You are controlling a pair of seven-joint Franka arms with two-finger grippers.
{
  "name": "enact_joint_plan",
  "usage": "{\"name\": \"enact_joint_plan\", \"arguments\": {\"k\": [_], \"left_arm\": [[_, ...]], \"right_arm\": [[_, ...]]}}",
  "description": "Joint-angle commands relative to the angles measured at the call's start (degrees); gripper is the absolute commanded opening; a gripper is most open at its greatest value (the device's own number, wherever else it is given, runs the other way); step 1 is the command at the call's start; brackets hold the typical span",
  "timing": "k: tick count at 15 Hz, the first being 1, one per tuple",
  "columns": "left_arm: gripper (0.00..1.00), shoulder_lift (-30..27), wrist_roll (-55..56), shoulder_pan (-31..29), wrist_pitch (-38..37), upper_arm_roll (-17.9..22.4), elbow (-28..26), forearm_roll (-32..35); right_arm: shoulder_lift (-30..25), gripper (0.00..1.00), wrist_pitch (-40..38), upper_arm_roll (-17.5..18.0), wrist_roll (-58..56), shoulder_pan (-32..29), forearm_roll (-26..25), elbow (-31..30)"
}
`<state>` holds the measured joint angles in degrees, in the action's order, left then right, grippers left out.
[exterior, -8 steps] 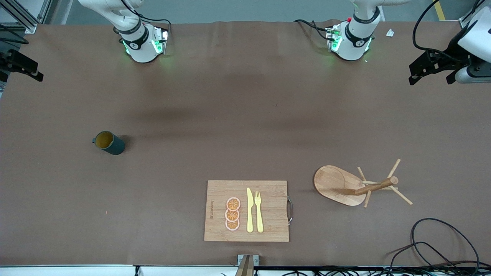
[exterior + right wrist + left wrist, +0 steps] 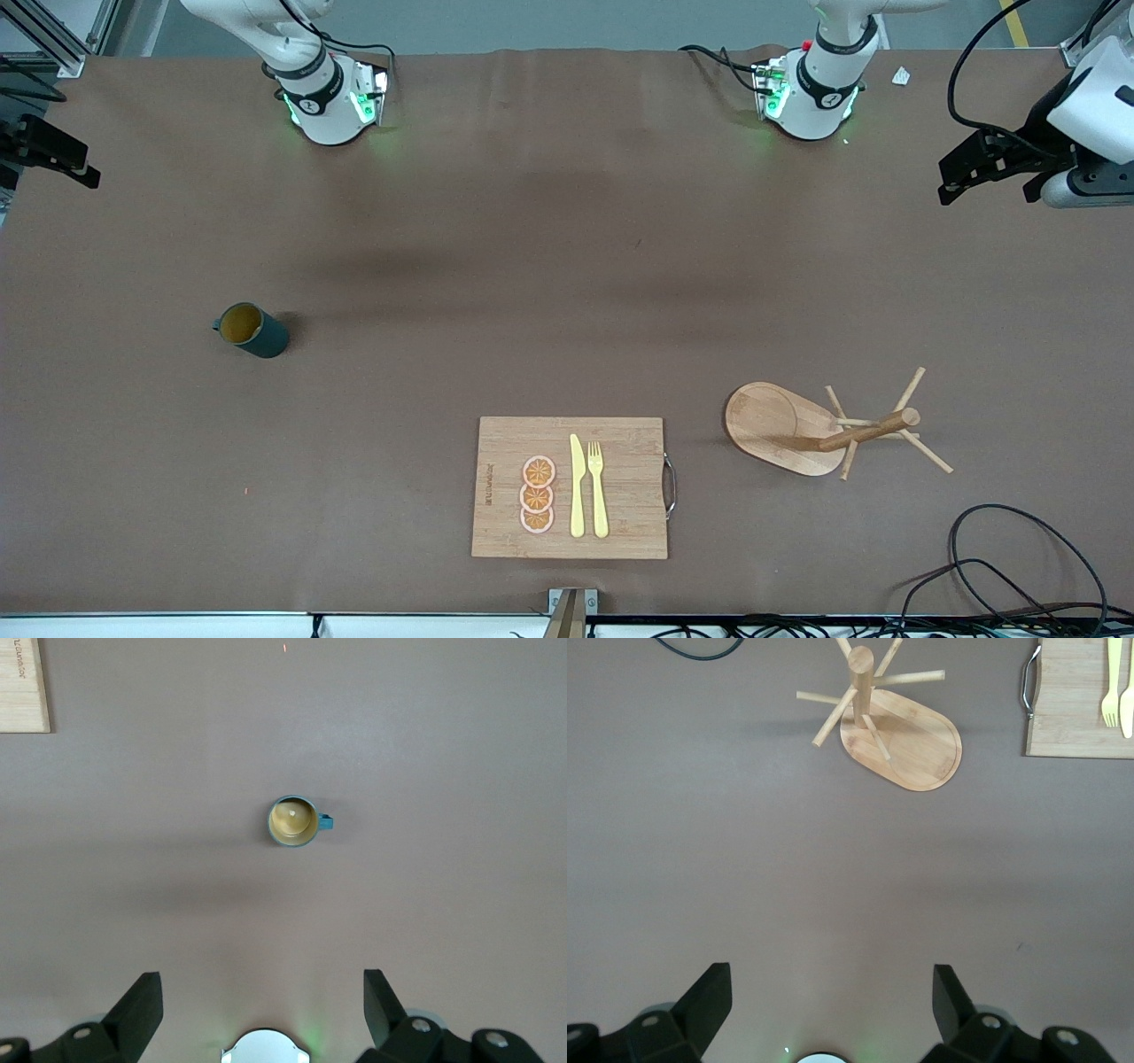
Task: Pass cup and hang on rack
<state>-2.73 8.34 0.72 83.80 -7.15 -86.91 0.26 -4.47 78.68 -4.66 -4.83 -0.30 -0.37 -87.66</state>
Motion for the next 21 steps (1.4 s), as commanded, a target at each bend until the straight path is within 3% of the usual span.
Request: {"name": "enact_joint_plan", "arguments": {"k": [1,7,12,14,16,21], "left_arm": [[1.00,1.3,0.9,0.1,-0.8,0.0,2.4,-0.3],[1.00,1.5,1.0,0.4,-0.9,-0.1,2.0,-0.5],[1.00,2.6,4.9,0.5,-0.8,-2.9,2.3,-0.4],[1.00,2.6,5.4,0.5,-0.8,-3.7,2.3,-0.4],[1.00,2.7,5.4,0.6,-0.7,-3.7,2.3,-0.4],[1.00,4.1,5.5,1.0,1.3,-3.7,2.4,-0.5]], "right_arm": [[-1.3,1.00,0.2,0.2,-0.5,-0.2,-0.7,-0.9],[1.3,1.00,0.6,0.0,0.1,-1.2,-0.8,1.0],[13.0,1.00,4.0,0.1,-0.6,-3.2,1.6,1.6],[15.2,1.00,6.5,0.2,-4.4,-2.8,1.3,1.0],[16.5,1.00,12.1,0.2,-9.8,-3.3,1.4,-2.3],[18.6,1.00,32.3,0.3,-23.5,-5.1,1.5,-17.9]]}}
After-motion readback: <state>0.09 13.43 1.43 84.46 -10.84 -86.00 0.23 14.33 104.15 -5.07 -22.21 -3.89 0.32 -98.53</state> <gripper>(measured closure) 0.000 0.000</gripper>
